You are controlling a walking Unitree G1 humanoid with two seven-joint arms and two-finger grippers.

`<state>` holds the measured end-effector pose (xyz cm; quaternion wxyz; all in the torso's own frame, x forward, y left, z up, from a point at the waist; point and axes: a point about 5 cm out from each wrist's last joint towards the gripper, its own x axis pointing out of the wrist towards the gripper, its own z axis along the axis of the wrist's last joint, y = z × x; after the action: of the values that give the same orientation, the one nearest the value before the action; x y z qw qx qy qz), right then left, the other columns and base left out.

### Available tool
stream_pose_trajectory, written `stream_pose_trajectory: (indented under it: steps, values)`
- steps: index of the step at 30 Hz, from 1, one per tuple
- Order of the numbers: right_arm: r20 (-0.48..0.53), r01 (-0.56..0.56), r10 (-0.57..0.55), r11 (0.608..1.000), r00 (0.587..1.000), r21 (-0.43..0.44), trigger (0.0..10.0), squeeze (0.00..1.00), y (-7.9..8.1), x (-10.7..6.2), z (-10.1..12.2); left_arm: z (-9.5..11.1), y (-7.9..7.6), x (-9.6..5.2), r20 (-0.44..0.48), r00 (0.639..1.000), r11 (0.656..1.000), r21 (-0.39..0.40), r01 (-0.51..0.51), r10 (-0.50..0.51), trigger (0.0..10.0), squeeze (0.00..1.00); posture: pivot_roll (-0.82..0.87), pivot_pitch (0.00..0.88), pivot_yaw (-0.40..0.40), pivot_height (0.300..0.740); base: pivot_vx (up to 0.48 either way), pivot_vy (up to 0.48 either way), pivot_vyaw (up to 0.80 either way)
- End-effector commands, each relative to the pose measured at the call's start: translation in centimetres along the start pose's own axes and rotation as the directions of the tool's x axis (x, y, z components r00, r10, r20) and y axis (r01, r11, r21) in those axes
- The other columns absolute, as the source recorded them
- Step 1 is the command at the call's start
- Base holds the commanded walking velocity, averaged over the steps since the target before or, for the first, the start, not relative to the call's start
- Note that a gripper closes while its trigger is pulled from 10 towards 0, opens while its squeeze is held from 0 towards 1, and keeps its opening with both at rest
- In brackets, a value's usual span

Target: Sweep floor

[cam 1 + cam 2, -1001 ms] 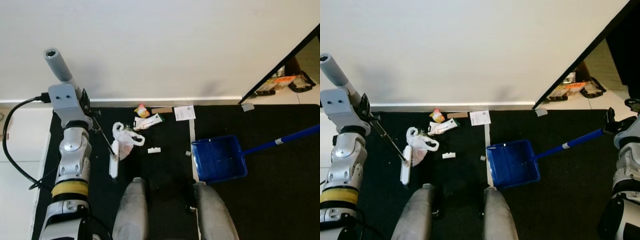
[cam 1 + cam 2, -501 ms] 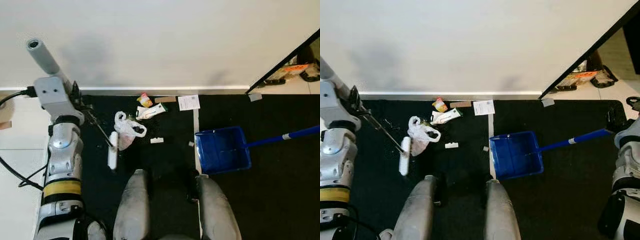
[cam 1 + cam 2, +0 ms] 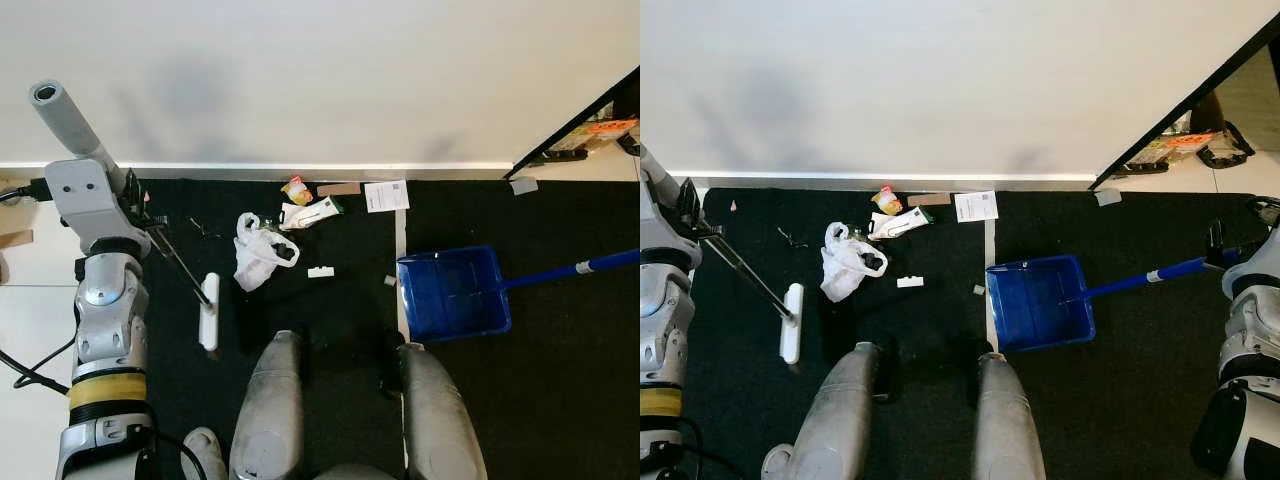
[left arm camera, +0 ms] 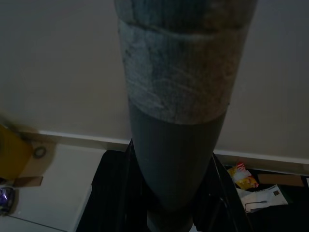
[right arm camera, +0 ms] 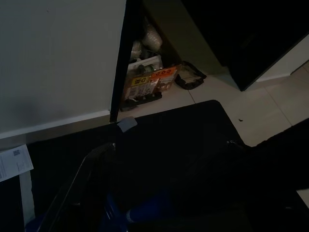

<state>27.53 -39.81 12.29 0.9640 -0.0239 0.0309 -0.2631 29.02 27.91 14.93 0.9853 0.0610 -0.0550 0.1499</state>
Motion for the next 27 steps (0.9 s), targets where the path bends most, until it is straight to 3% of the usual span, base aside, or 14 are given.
stream_pose_trajectory:
  steps: [1, 2, 3, 4, 5, 27]
  values:
    - [-0.057, 0.017, -0.016, 1.000, 0.998, 0.012, 9.7, 0.00, -0.41, -0.64, -1.51, 0.23, 1.34, -0.28, 0.004, 1.000, 0.999, 0.022, -0.028, 0.028, 10.0, 0.00, 0.22, 0.423, 0.019, 0.731, 0.000, 0.000, 0.00]
    - [-0.056, 0.020, -0.019, 1.000, 0.998, 0.013, 9.7, 0.00, -0.45, -0.65, -1.51, 0.29, 1.37, -0.28, 0.006, 1.000, 0.999, 0.023, -0.028, 0.028, 10.0, 0.00, 0.22, 0.423, 0.019, 0.731, 0.000, 0.000, 0.00]
    - [-0.052, 0.026, -0.025, 0.999, 0.998, 0.021, 2.6, 0.00, -0.50, -0.67, -1.50, 0.38, 1.44, -0.27, 0.008, 1.000, 0.999, 0.025, -0.030, 0.030, 10.0, 0.00, 0.22, 0.424, 0.021, 0.731, 0.000, 0.000, 0.00]
    - [-0.049, 0.030, -0.029, 0.999, 0.998, 0.026, 0.9, 0.00, -0.55, -0.68, -1.49, 0.46, 1.50, -0.28, 0.010, 0.999, 0.999, 0.026, -0.032, 0.032, 10.0, 0.00, 0.23, 0.424, 0.021, 0.731, 0.000, 0.000, 0.00]
    - [-0.048, 0.031, -0.030, 0.999, 0.998, 0.029, 0.0, 0.00, -0.57, -0.70, -1.50, 0.52, 1.57, -0.28, 0.011, 0.999, 0.999, 0.028, -0.033, 0.033, 10.0, 0.00, 0.23, 0.424, 0.022, 0.731, 0.000, 0.000, 0.00]
    - [-0.030, 0.048, -0.047, 0.998, 0.998, 0.035, 0.0, 0.00, -1.24, -1.00, -1.57, 0.89, 1.78, -0.18, 0.017, 1.000, 0.999, 0.049, -0.020, 0.019, 10.0, 0.00, 0.23, 0.416, 0.033, 0.731, 0.000, 0.000, 0.00]
